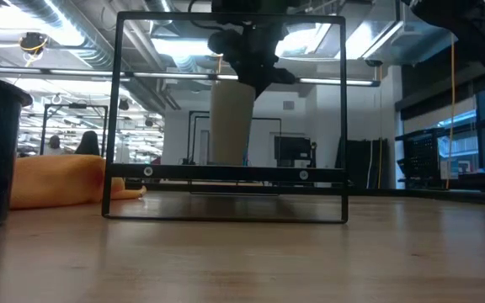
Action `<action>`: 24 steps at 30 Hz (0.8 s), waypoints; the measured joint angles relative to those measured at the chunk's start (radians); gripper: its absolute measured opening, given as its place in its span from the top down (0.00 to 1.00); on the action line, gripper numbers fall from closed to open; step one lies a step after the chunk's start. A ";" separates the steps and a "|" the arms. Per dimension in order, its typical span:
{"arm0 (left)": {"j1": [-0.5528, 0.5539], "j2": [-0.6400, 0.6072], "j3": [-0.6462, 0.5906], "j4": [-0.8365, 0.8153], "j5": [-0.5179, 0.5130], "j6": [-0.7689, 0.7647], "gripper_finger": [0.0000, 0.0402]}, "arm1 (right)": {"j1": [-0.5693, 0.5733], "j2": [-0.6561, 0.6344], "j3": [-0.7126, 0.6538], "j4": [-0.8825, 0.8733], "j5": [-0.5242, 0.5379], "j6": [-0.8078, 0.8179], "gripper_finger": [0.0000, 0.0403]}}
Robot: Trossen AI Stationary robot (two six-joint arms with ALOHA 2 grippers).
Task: Stack small to large cups/mugs on shelf
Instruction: Put the gray cup on the shelf, then put the blue mug on the shelf
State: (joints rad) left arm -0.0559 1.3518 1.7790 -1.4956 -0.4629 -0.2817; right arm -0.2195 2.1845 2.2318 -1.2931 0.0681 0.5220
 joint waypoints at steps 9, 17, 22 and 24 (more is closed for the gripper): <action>0.000 0.000 0.000 0.000 0.000 0.003 0.86 | 0.000 -0.002 0.000 -0.026 0.018 0.000 0.80; -0.001 0.000 -0.001 -0.008 -0.011 0.023 0.86 | 0.000 -0.002 0.066 -0.040 0.018 -0.062 0.74; -0.013 -0.021 -0.075 0.009 -0.022 0.015 0.86 | 0.000 -0.057 0.093 0.059 0.018 -0.108 0.73; -0.015 -0.042 -0.137 0.008 0.022 -0.020 0.86 | 0.000 -0.086 0.094 0.086 0.018 -0.108 0.73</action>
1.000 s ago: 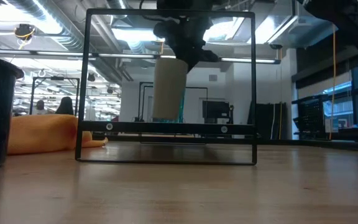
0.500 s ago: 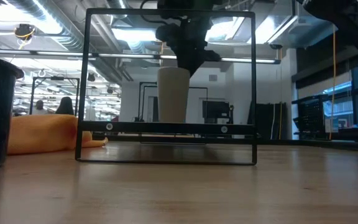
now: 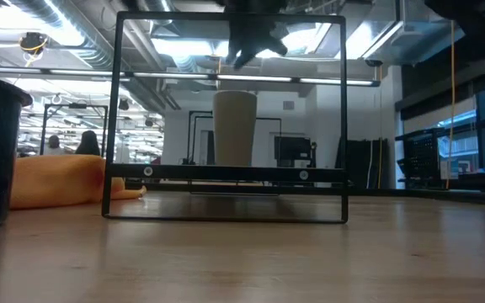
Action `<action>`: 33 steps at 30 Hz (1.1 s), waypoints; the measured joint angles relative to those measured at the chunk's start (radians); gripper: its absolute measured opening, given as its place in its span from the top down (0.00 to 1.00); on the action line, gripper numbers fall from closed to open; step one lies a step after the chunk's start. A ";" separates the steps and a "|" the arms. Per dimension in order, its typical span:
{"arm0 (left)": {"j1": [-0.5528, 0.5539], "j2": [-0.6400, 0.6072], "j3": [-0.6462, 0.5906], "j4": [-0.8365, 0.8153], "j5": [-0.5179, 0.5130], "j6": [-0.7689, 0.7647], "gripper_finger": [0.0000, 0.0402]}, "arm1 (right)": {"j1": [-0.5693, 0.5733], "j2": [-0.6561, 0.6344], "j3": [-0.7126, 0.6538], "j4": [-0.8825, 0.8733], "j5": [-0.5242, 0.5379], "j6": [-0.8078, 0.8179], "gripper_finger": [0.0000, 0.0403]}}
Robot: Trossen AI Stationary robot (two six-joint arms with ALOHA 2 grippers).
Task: Stack small to large cups/mugs on shelf
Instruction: Put the blue mug on the shelf
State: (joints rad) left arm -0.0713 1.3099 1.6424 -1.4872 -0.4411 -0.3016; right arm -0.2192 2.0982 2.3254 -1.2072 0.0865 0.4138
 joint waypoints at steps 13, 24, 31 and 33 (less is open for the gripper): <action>-0.175 -0.224 -0.548 0.261 0.240 -0.120 0.87 | 0.042 -0.105 0.030 -0.052 0.003 -0.074 0.73; -0.392 -0.376 -0.850 0.549 0.383 -0.614 0.77 | 0.058 -0.133 0.030 -0.068 0.052 -0.084 0.73; -0.496 -0.345 -0.887 0.728 0.397 -0.759 0.72 | 0.049 -0.133 0.024 -0.083 0.053 -0.085 0.73; -0.524 -0.328 -0.888 0.727 0.395 -0.790 0.71 | 0.045 -0.133 0.024 -0.085 0.053 -0.085 0.73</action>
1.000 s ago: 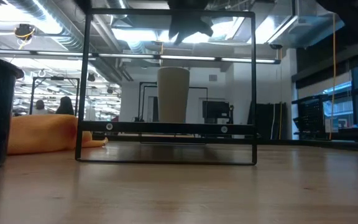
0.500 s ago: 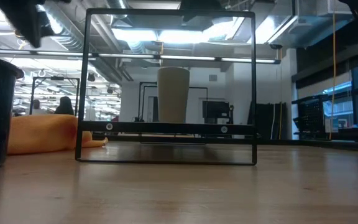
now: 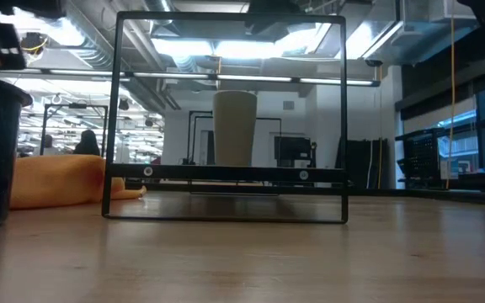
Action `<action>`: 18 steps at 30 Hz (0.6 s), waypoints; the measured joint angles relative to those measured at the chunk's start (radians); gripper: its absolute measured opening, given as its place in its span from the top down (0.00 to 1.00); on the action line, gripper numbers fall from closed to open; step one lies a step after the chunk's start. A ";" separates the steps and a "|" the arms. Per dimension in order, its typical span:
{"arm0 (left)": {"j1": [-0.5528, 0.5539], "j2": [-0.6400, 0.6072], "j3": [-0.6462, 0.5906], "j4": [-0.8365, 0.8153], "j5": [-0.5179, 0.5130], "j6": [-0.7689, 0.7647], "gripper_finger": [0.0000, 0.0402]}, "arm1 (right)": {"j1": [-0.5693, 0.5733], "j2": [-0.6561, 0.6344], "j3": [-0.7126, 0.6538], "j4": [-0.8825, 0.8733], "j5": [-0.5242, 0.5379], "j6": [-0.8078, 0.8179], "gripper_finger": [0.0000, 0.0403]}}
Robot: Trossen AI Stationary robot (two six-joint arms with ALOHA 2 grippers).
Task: Stack small to large cups/mugs on shelf
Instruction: Put the blue mug on the shelf
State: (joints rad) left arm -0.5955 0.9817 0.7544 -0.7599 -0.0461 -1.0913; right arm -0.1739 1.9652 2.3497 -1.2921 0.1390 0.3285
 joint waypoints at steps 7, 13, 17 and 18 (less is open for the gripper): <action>-0.080 0.074 0.000 0.059 0.004 -0.048 0.71 | -0.001 0.000 0.000 -0.001 0.000 -0.020 0.73; -0.086 0.143 0.000 0.058 -0.006 -0.059 0.71 | 0.000 0.000 0.000 -0.001 0.000 -0.023 0.73; -0.086 0.183 0.000 0.057 -0.059 -0.059 0.71 | 0.000 0.000 0.000 -0.001 0.000 -0.023 0.73; -0.086 0.191 0.000 0.058 -0.066 -0.060 0.71 | 0.000 0.000 0.000 -0.001 0.000 -0.023 0.73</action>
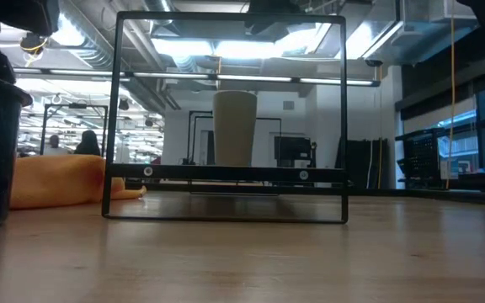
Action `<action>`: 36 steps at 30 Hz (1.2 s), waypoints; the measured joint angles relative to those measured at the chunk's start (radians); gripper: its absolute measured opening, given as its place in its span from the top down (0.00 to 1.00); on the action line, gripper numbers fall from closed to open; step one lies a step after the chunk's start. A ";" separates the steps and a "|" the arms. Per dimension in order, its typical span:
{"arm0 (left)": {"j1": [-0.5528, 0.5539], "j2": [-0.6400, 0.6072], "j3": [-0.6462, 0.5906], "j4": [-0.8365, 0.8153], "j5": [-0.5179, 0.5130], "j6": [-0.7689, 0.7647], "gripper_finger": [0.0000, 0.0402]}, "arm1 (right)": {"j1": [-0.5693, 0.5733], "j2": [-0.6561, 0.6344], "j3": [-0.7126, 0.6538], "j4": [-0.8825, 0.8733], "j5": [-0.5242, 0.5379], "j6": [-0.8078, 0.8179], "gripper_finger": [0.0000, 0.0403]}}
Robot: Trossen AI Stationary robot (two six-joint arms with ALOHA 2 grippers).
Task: Stack small to large cups/mugs on shelf
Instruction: Put the blue mug on the shelf
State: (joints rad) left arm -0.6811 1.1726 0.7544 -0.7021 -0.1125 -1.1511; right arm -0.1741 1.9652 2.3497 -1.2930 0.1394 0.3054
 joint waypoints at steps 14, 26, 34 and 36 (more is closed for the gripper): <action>0.004 0.090 0.000 0.001 -0.036 -0.007 0.73 | 0.000 0.000 0.000 0.000 0.000 -0.015 0.73; 0.096 0.077 0.000 -0.002 -0.036 0.047 0.96 | -0.001 0.000 0.000 -0.027 0.000 -0.026 0.73; 0.183 -0.010 0.000 -0.073 -0.018 0.111 0.96 | 0.000 0.000 0.000 -0.090 0.000 -0.023 0.73; 0.200 -0.042 0.000 -0.112 -0.009 0.112 0.96 | 0.000 0.000 0.000 -0.100 0.009 -0.023 0.73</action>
State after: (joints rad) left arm -0.4812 1.1311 0.7547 -0.8144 -0.1213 -1.0390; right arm -0.1742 1.9655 2.3493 -1.3926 0.1480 0.2821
